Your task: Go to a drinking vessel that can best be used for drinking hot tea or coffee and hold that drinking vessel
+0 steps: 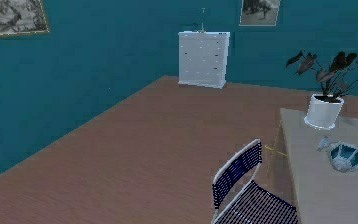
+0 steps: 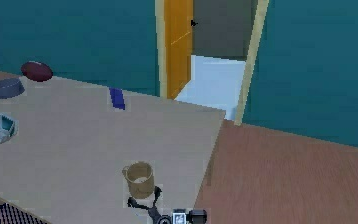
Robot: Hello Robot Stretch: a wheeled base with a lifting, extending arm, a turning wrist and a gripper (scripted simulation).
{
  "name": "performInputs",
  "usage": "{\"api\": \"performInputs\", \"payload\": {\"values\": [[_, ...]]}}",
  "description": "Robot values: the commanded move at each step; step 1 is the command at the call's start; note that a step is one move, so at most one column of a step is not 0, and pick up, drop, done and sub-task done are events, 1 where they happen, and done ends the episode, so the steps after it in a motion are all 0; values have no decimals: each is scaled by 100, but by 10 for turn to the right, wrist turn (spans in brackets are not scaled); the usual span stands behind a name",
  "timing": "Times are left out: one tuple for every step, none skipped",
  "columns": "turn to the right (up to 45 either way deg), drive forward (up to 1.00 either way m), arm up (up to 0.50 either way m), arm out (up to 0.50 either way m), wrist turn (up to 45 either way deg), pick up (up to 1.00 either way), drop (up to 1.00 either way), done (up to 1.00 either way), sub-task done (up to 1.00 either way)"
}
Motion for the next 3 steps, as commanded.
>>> {"api": "performInputs", "payload": {"values": [[0,0,0,0,0,100,0,0,0],[0,0,10,0,0,0,0,0,0],[0,0,0,0,0,0,0,100,0]]}}
